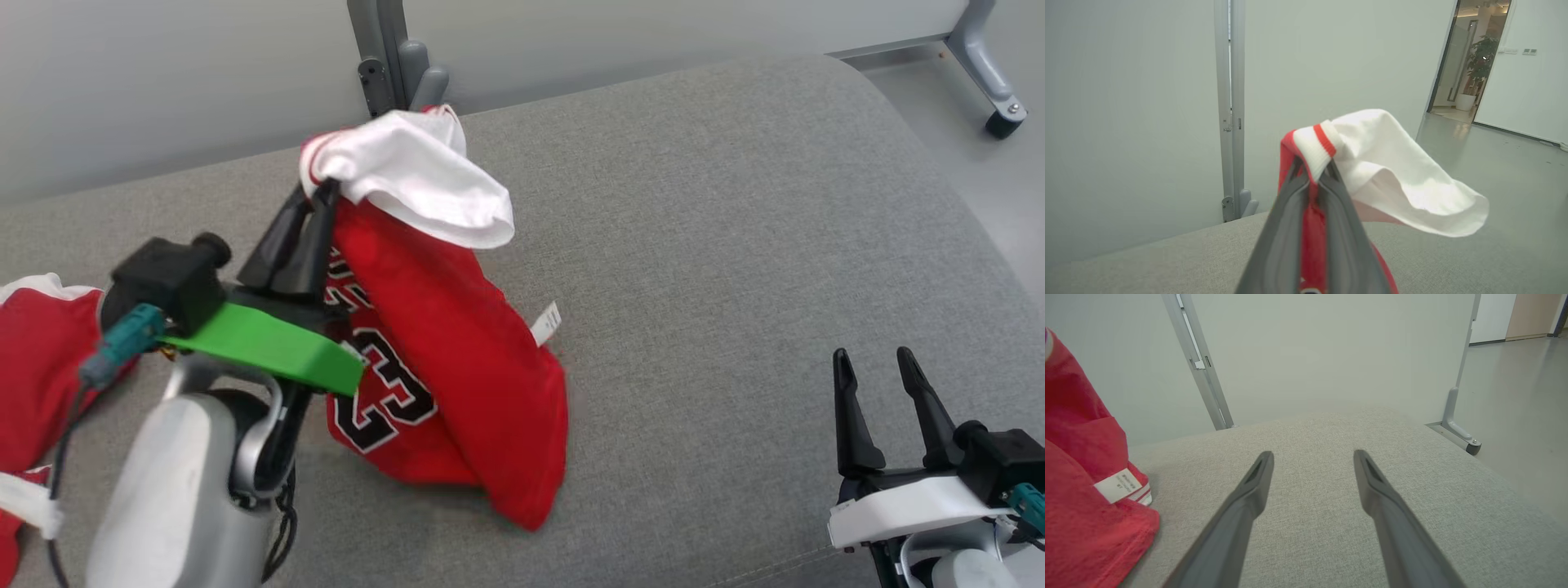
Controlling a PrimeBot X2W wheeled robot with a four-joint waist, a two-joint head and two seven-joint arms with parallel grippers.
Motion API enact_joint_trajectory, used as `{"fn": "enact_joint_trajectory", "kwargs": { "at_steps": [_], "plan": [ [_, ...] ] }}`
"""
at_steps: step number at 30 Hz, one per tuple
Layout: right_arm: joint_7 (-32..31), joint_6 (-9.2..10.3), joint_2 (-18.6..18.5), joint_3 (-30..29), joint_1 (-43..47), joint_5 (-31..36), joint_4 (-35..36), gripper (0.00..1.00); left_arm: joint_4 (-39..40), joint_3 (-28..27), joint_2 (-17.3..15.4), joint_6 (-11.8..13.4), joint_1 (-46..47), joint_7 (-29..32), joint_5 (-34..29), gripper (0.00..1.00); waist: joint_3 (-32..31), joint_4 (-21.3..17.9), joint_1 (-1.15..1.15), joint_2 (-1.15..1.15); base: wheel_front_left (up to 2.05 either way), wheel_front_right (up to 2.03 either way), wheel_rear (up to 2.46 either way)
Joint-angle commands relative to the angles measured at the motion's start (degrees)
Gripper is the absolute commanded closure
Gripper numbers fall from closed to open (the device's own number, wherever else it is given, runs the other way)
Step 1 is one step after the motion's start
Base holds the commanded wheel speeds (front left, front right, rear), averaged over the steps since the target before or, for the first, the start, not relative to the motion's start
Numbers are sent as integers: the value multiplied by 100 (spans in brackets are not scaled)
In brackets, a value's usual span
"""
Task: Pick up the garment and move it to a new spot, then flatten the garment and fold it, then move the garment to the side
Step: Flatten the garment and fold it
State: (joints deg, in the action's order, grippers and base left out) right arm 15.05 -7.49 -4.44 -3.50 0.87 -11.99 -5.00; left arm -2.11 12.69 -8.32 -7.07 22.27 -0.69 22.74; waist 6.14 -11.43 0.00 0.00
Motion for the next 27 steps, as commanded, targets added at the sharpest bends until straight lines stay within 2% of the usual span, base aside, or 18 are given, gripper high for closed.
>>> {"fn": "enact_joint_trajectory", "kwargs": {
  "at_steps": [1, 6, 7, 12, 18, 22, 27],
  "plan": [
    [20, 0, -22, -4, 53, 15, -20, 0, 339, -115, -136, -24, 132, 146, 220, 100, -96, 14, 0, 0, 0, 0, 0],
    [20, 0, -24, -32, 107, -15, -43, 0, 1452, -464, -530, -36, 255, 822, 954, 100, -209, -2, 0, 0, 0, 0, 0],
    [20, 0, -24, -32, 107, -15, -43, 0, 1452, -464, -530, -36, 255, 822, 954, 100, -209, -2, 0, 0, 0, 0, 0],
    [20, 1, -7, -41, 106, -18, -67, 0, 2149, -778, -840, -37, 445, 1519, 1874, 100, -247, -29, 0, 0, 0, 0, 0],
    [20, 0, 33, -15, 94, -36, -100, 0, 2345, -1077, -1192, -44, 609, 2102, 2912, 100, -255, -121, 0, 0, 0, 0, 0],
    [20, 1, 48, 12, 74, -36, -127, 0, 2377, -1209, -1317, -49, 534, 2334, 3558, 100, -252, -230, 0, 0, 0, 0, 0],
    [20, 0, 43, 5, 20, -37, -116, 0, 2560, -1075, -1370, -51, 469, 2528, 4130, 100, -186, -358, 0, 0, 0, 0, 0]
  ]
}}
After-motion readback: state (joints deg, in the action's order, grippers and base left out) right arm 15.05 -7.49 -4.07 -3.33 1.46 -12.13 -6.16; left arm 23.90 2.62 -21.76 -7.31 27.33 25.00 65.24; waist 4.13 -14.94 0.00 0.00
